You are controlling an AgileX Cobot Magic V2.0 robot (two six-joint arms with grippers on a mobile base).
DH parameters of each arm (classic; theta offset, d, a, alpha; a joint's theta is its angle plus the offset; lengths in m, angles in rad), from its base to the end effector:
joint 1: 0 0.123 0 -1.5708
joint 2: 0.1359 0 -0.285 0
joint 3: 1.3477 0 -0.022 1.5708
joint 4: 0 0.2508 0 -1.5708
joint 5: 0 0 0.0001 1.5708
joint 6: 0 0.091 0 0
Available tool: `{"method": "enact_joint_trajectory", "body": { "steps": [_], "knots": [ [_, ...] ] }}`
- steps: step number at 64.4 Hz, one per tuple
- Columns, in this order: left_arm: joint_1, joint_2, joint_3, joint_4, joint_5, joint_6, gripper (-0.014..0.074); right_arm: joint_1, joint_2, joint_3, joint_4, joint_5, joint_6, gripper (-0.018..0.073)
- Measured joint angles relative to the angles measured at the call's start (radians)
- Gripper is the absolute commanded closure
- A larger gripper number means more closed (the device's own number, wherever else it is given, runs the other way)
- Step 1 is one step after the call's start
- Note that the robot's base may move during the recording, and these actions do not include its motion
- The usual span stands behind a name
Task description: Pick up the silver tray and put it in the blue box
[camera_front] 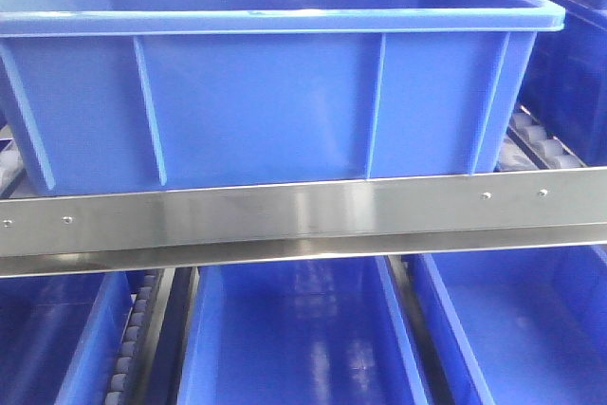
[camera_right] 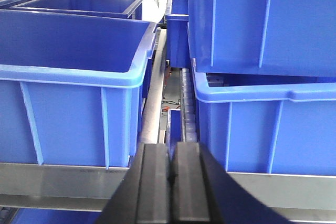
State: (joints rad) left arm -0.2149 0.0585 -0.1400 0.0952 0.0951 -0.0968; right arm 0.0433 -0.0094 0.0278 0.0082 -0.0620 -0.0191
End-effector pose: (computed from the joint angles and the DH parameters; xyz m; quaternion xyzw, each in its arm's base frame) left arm 0.0536 -0.0108 0.2485 0.0690 0.6770 -0.0763 0.7288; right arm 0.0562 0.0024 0.2099 -0.0177 0.6591 0.0120 0.7517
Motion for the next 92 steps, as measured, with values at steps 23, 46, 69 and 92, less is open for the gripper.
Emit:
{"method": "enact_joint_trajectory", "body": {
  "steps": [23, 46, 69, 92],
  "knots": [
    [0.042, -0.070, 0.169, -0.122, -0.095, 0.137, 0.0602, 0.000, 0.000, 0.000, 0.000, 0.003, 0.000, 0.0503],
    [0.042, -0.070, 0.170, -0.122, -0.118, 0.138, 0.0603, 0.000, 0.000, 0.000, 0.000, 0.004, 0.000, 0.0503],
    [0.042, -0.070, 0.170, -0.122, -0.118, 0.138, 0.0602, 0.000, 0.000, 0.000, -0.002, 0.004, 0.000, 0.0503],
    [0.042, -0.070, 0.170, -0.122, -0.118, 0.138, 0.0603, 0.000, 0.000, 0.000, -0.002, 0.004, 0.000, 0.0503]
  ]
}}
